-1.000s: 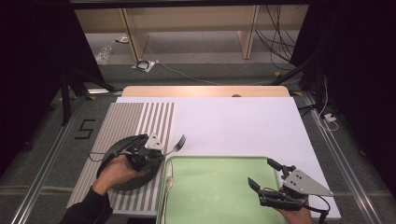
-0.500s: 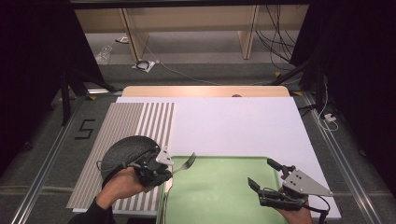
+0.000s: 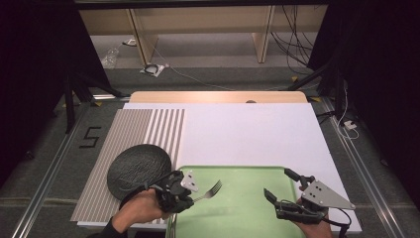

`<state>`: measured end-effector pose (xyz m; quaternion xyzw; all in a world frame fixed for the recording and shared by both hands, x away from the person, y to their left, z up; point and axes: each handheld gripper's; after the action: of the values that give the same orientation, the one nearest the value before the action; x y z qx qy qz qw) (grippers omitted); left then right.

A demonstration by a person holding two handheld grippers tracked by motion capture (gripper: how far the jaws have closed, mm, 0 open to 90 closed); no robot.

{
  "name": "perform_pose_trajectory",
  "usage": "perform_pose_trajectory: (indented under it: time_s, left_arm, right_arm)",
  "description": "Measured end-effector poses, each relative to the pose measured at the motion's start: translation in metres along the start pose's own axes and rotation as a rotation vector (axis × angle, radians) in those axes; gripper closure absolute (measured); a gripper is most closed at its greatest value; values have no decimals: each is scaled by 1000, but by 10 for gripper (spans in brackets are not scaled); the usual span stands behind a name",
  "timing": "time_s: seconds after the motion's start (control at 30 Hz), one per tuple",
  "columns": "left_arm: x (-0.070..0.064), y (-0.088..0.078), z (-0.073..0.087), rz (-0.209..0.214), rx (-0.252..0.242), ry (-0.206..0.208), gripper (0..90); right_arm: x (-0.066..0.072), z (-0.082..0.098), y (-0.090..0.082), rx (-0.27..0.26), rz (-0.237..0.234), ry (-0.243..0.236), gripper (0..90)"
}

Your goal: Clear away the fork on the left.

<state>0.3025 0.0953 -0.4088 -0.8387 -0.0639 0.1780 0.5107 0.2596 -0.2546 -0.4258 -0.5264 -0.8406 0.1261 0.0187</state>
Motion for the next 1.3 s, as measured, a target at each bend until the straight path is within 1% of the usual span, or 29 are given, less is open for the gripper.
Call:
perform_pose_trajectory:
  time_s: [0.07, 0.13, 0.2, 0.27, 0.33, 0.4, 0.47, 0.53, 0.6, 0.67, 0.7, 0.77, 0.87, 1.0, 1.1, 1.23, 1.3]
  left_arm:
    - [-2, 3, -1, 12, 11, 5, 840]
    - [-4, 6, -2, 21, 8, 5, 840]
    - [-7, 7, -3, 28, 10, 9, 840]
    - [-10, 9, -4, 44, 12, 12, 840]
    - [-13, 13, -6, 50, 12, 17, 840]
    - [-15, 17, -8, 57, 21, 31, 840]
    - [-18, 21, -10, 56, 31, 36, 840]
    - [-20, 25, -11, 72, 37, 38, 840]
    - [-23, 29, -12, 75, 46, 47, 840]
    - [-25, 33, -13, 87, 51, 53, 840]
    - [-27, 35, -13, 95, 52, 51, 840]
    - [-30, 40, -14, 102, 68, 62, 840]
    - [-33, 46, -14, 117, 81, 65, 840]
    - [-35, 51, -14, 124, 93, 65, 840]
    - [-36, 54, -14, 130, 112, 70, 839]
    - [-39, 58, -14, 140, 114, 73, 840]
    - [-39, 60, -13, 141, 128, 72, 839]
  right_arm:
    - [0, 0, 0, -1, 2, 0, 141]
    - [0, 0, 1, 3, 4, 2, 141]
    - [0, 0, 1, -2, 3, -6, 141]
    - [1, 0, 1, 3, 2, -3, 141]
    - [1, 0, 1, 3, 2, -3, 141]
    - [0, 0, 0, 2, 2, -4, 141]
    - [0, 0, 1, 1, 3, -4, 141]
    - [1, 0, 0, 2, 3, -6, 141]
    - [1, 0, 1, 2, 2, -5, 141]
    - [1, 0, 1, 4, 2, -9, 141]
    - [1, 0, 1, 5, 2, -9, 141]
    - [1, 0, 1, 5, 1, -5, 141]
    - [1, 0, 0, 2, 1, -7, 141]
    - [1, 0, 0, 2, 1, -7, 141]
    - [1, 0, 0, 5, 0, -12, 141]
    - [1, 0, 0, 4, 0, -8, 141]
    - [1, 0, 0, 7, 0, -9, 141]
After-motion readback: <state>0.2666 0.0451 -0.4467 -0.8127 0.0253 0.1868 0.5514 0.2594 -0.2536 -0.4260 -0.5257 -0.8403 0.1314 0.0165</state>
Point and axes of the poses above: each handheld gripper's, and its own axes: y roughly forward along the jaws, z roughly out of its underside, x roughly to its left, and after that the axes turned 14 degrees about z, right-handed
